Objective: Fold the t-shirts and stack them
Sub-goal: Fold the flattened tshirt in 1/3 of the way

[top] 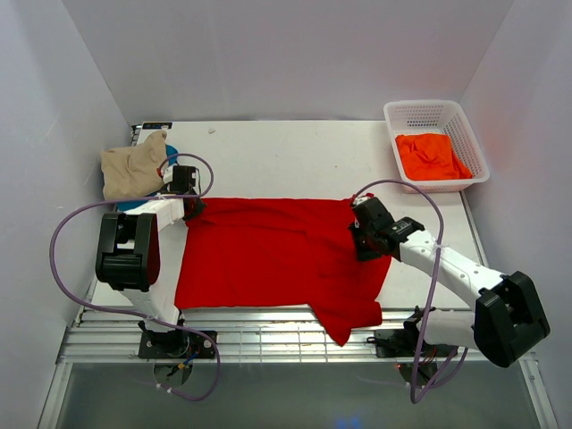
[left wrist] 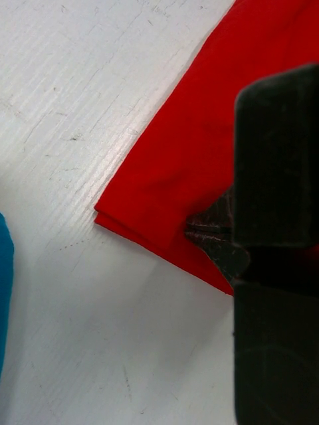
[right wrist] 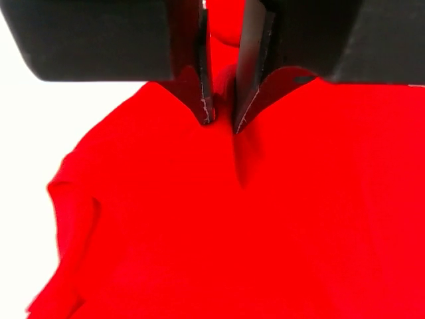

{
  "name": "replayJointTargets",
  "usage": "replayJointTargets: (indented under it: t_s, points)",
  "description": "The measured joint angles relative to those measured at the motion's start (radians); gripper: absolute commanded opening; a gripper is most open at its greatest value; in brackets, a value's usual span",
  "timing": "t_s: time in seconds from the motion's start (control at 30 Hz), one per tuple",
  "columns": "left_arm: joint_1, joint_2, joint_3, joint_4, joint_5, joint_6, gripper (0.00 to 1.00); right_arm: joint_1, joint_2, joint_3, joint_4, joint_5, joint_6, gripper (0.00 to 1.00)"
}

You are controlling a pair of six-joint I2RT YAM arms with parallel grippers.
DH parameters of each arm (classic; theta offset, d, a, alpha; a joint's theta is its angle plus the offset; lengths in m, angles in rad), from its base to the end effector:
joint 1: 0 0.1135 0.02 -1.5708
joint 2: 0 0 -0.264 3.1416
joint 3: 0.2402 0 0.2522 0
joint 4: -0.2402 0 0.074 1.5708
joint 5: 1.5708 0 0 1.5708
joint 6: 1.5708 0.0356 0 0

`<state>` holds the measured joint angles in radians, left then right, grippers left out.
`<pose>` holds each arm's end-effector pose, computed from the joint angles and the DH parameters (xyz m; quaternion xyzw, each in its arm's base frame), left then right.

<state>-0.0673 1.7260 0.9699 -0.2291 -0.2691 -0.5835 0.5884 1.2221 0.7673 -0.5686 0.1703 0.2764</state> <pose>0.3399 -0.0134 0.1596 -0.2796 0.9075 0.0303 0.3121 0.1972 0.1243 0.2148 -0.1263 0.9512 0.0385 0.2788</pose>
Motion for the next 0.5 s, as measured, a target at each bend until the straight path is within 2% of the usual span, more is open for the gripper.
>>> replayJointTargets:
  t_s: [0.07,0.1,0.23,0.33,0.37,0.47,0.5]
  points:
    - [0.000,0.000,0.000,-0.003,0.000,0.000,0.00,0.000,0.012,-0.005,-0.008,-0.024,0.000,0.32]
    - [0.000,0.000,0.000,-0.005,0.001,0.000,0.00,0.001,0.020,-0.010,-0.012,-0.028,0.001,0.41]
    - [0.000,0.000,0.000,-0.007,-0.001,0.000,0.00,0.002,0.031,-0.010,-0.032,-0.011,0.010,0.67]
    - [0.000,0.000,0.000,-0.007,-0.005,0.000,0.00,0.002,0.032,0.021,-0.036,0.023,0.004,0.69]
    - [0.000,0.000,0.000,-0.007,-0.008,0.000,0.00,0.002,0.032,0.042,-0.035,0.042,0.003,0.67]
    - [0.000,0.000,0.000,-0.010,-0.012,0.000,0.00,0.000,0.055,0.123,-0.014,0.112,-0.010,0.36]
    - [0.000,0.000,0.000,-0.011,-0.013,0.000,0.00,-0.003,0.073,0.153,-0.001,0.133,-0.015,0.18]
